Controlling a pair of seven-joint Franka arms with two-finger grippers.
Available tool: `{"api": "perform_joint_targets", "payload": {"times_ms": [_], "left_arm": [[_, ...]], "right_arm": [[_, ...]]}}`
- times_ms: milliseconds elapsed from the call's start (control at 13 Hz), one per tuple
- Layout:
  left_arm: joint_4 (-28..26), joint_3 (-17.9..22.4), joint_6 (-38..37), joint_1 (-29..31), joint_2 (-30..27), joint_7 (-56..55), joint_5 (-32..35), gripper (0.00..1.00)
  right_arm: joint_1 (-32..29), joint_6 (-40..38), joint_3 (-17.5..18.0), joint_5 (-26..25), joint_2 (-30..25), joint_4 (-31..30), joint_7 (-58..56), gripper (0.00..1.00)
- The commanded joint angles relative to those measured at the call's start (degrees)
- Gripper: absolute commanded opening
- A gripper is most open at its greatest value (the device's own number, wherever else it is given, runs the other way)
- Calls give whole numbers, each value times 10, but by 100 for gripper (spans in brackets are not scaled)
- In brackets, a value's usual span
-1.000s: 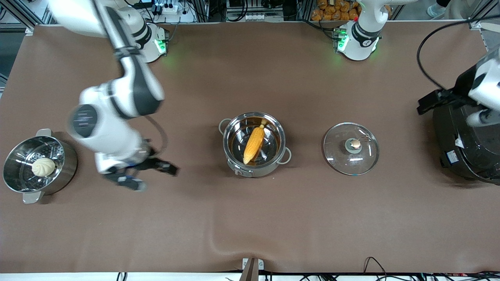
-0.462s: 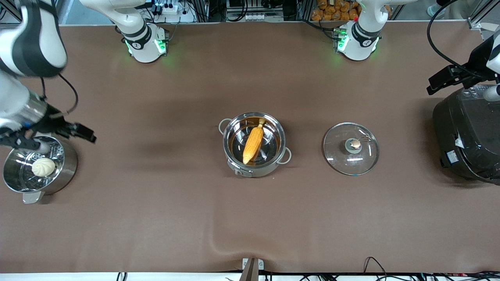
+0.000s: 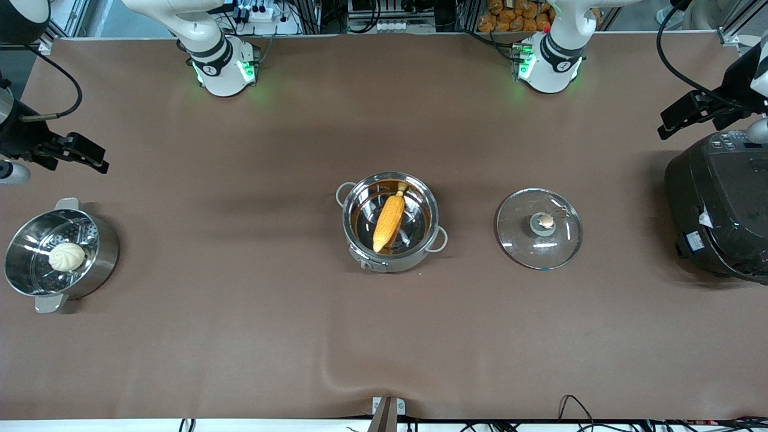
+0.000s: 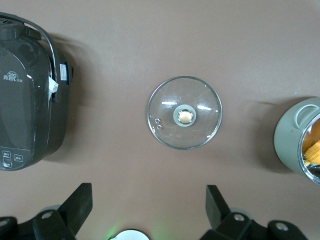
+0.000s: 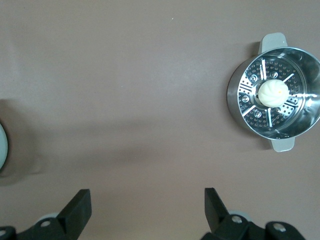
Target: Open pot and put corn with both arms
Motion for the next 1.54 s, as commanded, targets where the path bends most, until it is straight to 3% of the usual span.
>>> {"api": "perform_joint_targets", "payload": {"times_ms": [0,1154,1462], "left_arm": [[-25,-8,14,5,-23,15,5,100],[-16,-11,14,5,-18,63,7,100],[8,-8,15,2,12,62,8,100]], "right_arm": [[-6,-10,5,-11,11,23,-13,100],[-19,-47,5,-5,24,68,-27,100],[-21,-63,5,-1,24,75,-26,100]]}}
